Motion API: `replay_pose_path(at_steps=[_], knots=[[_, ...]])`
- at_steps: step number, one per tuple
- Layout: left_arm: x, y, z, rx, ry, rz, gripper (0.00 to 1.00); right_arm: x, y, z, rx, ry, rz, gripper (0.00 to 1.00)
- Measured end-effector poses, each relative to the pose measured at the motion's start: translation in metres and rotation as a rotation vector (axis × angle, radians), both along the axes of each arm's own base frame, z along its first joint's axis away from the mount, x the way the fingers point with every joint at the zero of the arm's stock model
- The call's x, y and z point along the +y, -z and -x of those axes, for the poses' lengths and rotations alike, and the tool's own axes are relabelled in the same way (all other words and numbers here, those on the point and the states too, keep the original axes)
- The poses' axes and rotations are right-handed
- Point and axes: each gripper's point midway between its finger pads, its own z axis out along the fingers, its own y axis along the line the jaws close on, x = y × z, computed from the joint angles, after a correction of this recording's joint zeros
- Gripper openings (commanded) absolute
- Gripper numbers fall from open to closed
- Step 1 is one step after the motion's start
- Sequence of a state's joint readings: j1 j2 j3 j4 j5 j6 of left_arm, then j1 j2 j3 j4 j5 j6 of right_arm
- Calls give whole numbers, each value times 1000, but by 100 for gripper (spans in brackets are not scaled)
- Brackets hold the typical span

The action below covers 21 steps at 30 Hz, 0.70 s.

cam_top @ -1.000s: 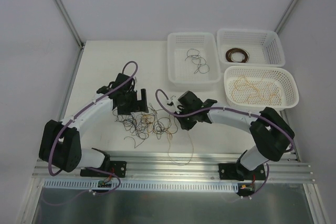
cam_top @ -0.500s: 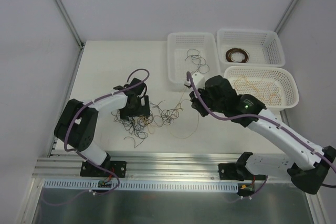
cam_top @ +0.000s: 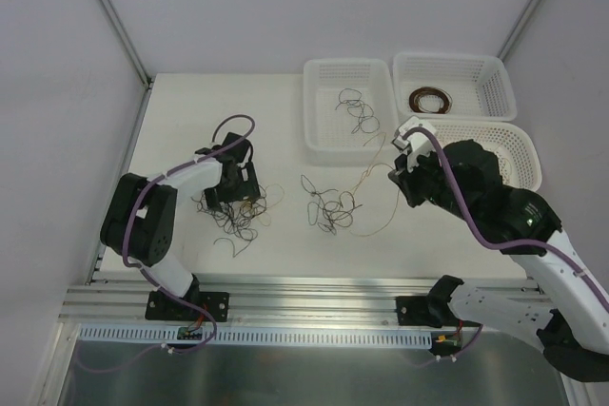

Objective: Untangle the cables

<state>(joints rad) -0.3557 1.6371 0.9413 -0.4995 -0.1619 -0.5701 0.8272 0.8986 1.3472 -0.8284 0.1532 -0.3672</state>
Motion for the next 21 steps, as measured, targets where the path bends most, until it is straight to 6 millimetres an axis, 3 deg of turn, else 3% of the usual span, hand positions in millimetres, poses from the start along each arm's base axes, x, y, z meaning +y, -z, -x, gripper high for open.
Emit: replay_pose_path(at_steps=[3, 7, 10, 16, 18, 21], knots=[[4, -1, -2, -5, -16, 3, 98, -4, -6, 4, -13, -3, -25, 1], [-6, -13, -2, -40, 5, 51, 99, 2, -7, 9, 6, -35, -53, 1], [-31, -49, -3, -162, 92, 120, 99, 13, -2, 8, 33, -58, -61, 1], [-96, -148, 13, -513, 333, 370, 99, 44, 28, -2, 139, -90, -66, 1], [-105, -167, 23, -592, 379, 440, 99, 51, 39, -6, 176, -85, -63, 1], [-116, -178, 41, -659, 450, 516, 99, 61, 48, -11, 215, -74, -76, 1]])
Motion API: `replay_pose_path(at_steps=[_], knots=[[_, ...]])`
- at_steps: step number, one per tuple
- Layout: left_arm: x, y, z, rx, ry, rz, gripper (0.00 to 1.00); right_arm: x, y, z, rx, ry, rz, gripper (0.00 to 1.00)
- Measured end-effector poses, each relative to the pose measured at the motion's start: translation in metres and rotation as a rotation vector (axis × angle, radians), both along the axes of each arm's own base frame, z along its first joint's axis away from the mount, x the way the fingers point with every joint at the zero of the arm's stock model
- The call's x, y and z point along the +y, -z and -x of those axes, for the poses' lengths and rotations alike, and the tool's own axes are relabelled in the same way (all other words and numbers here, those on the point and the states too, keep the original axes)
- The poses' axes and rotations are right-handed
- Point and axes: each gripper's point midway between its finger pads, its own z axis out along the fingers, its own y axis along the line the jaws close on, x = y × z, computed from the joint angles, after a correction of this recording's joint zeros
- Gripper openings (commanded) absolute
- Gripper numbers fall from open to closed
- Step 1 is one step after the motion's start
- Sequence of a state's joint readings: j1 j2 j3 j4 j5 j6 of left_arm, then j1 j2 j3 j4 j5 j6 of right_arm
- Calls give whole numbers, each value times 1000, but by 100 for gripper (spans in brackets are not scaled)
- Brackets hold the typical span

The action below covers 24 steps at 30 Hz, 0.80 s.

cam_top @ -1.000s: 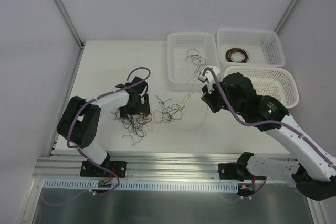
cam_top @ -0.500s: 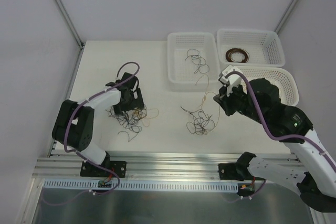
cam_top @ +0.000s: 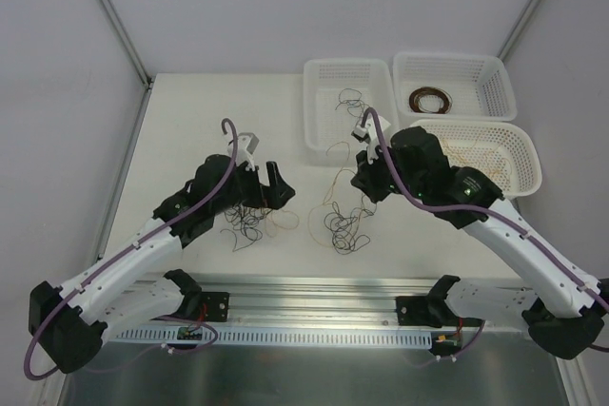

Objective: Untangle the cables

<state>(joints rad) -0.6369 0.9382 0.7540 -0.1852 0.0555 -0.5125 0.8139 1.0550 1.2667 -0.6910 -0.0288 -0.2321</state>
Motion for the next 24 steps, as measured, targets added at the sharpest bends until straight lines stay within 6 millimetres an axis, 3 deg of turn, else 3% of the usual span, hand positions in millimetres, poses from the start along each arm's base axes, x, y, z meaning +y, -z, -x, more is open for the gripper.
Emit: replay_pose_path(at_steps=[5, 14, 18, 21, 22, 24], knots=[[-26, -7, 21, -73, 128, 36, 96, 17, 2, -5, 48, 11, -59, 1], [-64, -17, 28, -178, 262, 41, 81, 36, 3, -7, 99, 3, -125, 1], [-77, -14, 26, -185, 291, 12, 62, 39, 9, -6, 123, 2, -129, 1], [-79, -13, 22, -198, 285, -3, 31, 41, 10, -5, 129, -1, -134, 1], [-79, -13, 21, -203, 281, -8, 15, 41, 11, -5, 131, 0, -134, 1], [-76, -14, 17, -215, 261, -16, 4, 40, 15, -5, 135, 5, -125, 1]])
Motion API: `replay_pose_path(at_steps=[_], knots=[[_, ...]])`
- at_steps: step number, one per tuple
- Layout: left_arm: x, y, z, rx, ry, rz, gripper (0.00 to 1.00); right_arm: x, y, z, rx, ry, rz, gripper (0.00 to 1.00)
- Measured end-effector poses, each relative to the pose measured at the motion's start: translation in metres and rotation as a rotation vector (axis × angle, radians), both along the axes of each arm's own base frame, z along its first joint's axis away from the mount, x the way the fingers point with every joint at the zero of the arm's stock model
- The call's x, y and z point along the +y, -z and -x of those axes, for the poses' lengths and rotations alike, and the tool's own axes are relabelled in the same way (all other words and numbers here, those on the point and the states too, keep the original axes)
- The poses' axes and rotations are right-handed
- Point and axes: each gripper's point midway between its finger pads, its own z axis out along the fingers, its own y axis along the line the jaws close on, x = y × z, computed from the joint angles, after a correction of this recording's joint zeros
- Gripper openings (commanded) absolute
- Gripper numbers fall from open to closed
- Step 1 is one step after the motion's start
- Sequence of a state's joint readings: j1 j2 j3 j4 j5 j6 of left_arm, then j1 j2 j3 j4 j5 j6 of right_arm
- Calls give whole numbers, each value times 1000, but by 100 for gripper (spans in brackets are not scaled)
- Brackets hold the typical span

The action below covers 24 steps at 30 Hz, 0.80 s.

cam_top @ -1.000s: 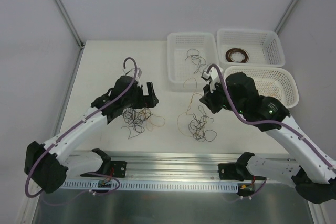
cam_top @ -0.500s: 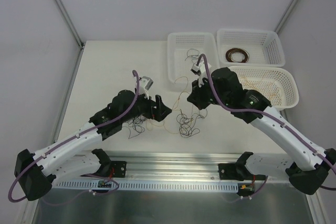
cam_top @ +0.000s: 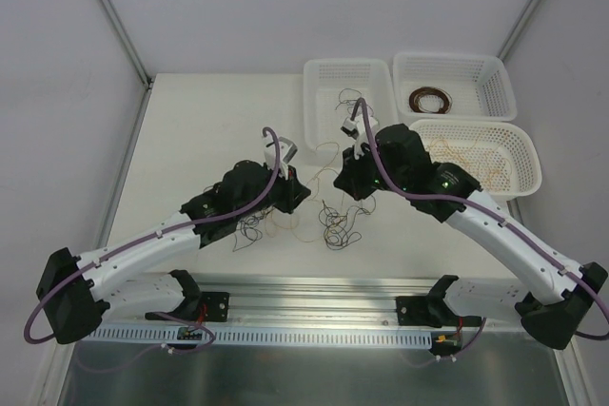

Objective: Untangle the cables

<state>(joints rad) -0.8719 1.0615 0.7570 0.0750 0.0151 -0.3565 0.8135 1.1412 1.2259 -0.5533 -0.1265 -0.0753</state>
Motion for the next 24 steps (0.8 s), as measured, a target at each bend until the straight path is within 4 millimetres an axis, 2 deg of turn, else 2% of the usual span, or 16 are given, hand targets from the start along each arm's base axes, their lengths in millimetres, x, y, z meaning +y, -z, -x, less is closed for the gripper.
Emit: replay_pose_path(at_steps=[1, 5, 9, 14, 17, 20, 24], knots=[[2, -1, -3, -9, -16, -3, 0, -1, 2, -1, 1, 5, 6, 1], [21, -13, -15, -56, -134, -4, 0, -11, 20, -5, 16, 41, 47, 1], [51, -36, -21, -99, -278, 32, 0, -28, 41, -11, 52, 96, 92, 1], [101, -62, -29, -124, -462, 132, 0, -51, 62, -15, 103, 158, 137, 1], [126, -61, -35, -107, -561, 138, 0, -62, 66, -16, 113, 186, 143, 1], [151, -48, -43, -60, -658, 111, 0, -73, 60, -17, 105, 216, 133, 0], [168, -27, -45, 2, -719, 48, 3, -84, 50, -16, 86, 236, 115, 1]])
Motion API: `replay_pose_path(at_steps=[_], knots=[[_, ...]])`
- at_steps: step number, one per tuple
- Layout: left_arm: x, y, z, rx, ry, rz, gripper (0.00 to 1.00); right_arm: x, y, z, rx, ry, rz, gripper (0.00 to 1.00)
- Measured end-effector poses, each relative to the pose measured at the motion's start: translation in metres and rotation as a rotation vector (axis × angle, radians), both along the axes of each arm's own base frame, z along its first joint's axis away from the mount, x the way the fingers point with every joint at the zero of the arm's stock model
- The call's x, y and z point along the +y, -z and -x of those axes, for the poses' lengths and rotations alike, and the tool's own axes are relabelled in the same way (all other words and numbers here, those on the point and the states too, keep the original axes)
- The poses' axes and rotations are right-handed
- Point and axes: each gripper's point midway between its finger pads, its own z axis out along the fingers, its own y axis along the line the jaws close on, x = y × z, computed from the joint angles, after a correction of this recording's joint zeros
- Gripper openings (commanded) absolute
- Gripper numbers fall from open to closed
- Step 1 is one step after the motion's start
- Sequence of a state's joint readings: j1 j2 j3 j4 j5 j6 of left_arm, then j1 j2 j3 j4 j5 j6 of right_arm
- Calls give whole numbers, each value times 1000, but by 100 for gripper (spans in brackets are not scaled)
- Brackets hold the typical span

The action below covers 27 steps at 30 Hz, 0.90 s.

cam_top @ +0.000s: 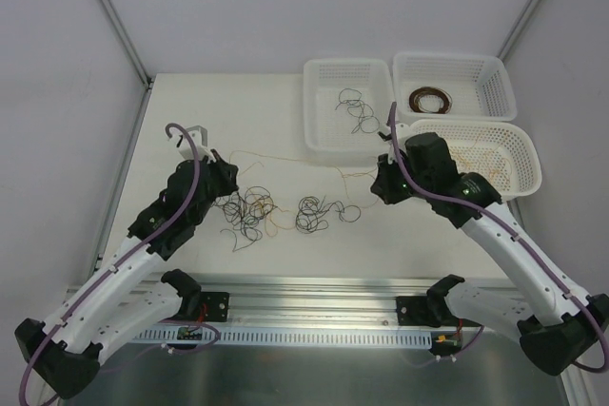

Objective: Untangle the cables

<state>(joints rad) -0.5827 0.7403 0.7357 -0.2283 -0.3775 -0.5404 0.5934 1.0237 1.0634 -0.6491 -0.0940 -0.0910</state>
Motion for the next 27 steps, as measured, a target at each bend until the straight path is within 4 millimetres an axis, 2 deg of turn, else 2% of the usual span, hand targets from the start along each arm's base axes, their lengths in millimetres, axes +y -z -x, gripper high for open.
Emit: replay_pose_path(at_steps=[1, 2, 4, 5, 8, 9, 11, 12, 14, 18, 21, 27], knots=[[0, 4, 0, 15, 0, -9, 6, -2, -3, 2, -5, -2, -1, 1], [-1, 9, 1, 31, 7, -16, 17, -2, -7, 3, -9, -7, -4, 1], [-6, 17, 1, 62, 34, -33, 29, -2, -22, 4, -35, -17, -18, 1], [-9, 22, 1, 84, 51, -41, 41, -2, -32, 4, -53, -22, -28, 1], [-22, 38, 0, 151, 107, -62, 58, -4, -66, -2, -124, -15, -61, 1], [-25, 42, 0, 168, 122, -68, 70, -6, -79, -4, -148, -8, -69, 0], [-29, 46, 1, 186, 151, -81, 80, -12, -104, -9, -199, 13, -90, 1], [-30, 46, 3, 190, 162, -81, 89, -15, -115, -11, -224, 24, -99, 1], [-31, 41, 3, 179, 179, -90, 97, -23, -137, -16, -269, 56, -107, 1], [-35, 23, 0, 138, 204, -93, 99, -45, -172, -29, -353, 151, -96, 1], [-32, 13, -2, 119, 213, -120, 99, -70, -189, -41, -406, 260, -60, 1], [-20, -2, -6, 123, 212, -196, 99, -124, -193, -59, -454, 492, 69, 1]])
